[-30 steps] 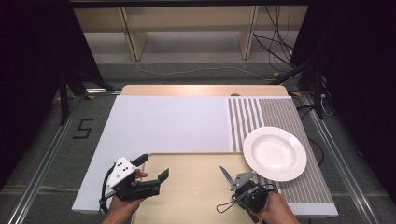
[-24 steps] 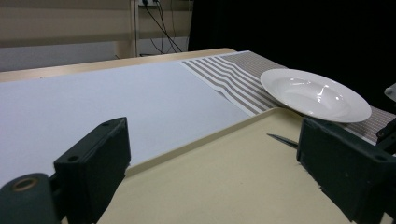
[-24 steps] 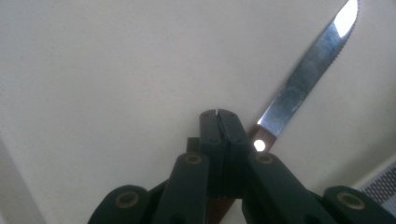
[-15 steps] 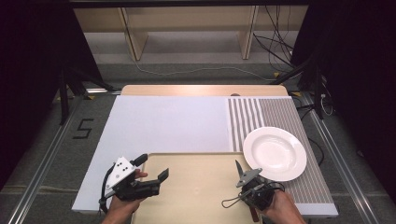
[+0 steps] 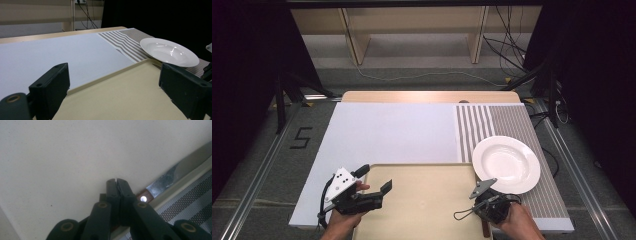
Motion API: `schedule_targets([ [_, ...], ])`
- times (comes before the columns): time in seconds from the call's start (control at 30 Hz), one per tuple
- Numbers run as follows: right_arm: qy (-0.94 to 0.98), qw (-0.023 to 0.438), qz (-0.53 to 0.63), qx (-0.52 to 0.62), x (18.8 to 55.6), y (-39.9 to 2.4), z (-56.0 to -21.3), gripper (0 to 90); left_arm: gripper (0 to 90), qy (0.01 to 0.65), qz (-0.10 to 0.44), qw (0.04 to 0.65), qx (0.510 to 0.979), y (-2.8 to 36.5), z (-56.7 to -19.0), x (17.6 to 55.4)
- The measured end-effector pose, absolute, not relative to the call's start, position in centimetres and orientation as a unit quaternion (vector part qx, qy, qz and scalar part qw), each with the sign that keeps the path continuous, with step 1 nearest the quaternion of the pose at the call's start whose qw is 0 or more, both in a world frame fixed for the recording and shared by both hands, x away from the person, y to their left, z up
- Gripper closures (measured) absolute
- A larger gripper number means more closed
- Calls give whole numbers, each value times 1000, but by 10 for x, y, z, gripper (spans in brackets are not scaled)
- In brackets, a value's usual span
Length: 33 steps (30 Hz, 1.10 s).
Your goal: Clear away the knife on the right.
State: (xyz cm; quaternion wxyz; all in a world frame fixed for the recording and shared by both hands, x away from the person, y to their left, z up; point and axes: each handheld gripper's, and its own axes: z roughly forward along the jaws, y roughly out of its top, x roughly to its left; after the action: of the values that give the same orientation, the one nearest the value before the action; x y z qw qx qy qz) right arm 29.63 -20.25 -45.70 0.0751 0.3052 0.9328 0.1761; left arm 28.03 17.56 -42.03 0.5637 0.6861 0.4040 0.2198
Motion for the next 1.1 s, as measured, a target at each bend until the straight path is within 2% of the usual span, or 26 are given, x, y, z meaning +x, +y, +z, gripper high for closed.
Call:
schedule_targets([
  [0.3, 920, 76, 235, 306, 299, -209, -449, 793, 96, 404, 220, 562, 688, 175, -421, 282],
  [0.4, 913, 69, 255, 312, 300, -210, -445, 670, 96, 399, 221, 561, 690, 174, -420, 281],
  [0.53, 898, 56, 276, 338, 304, -212, -442, 455, 96, 400, 220, 562, 690, 174, -420, 280],
  [0.7, 883, 62, 311, 347, 304, -212, -438, 306, 96, 399, 220, 565, 688, 175, -420, 279],
  [0.83, 869, 64, 342, 352, 305, -214, -434, 245, 96, 398, 219, 564, 690, 174, -420, 280],
  [1.1, 829, 75, 420, 362, 304, -221, -424, 199, 96, 396, 215, 564, 692, 174, -421, 280],
])
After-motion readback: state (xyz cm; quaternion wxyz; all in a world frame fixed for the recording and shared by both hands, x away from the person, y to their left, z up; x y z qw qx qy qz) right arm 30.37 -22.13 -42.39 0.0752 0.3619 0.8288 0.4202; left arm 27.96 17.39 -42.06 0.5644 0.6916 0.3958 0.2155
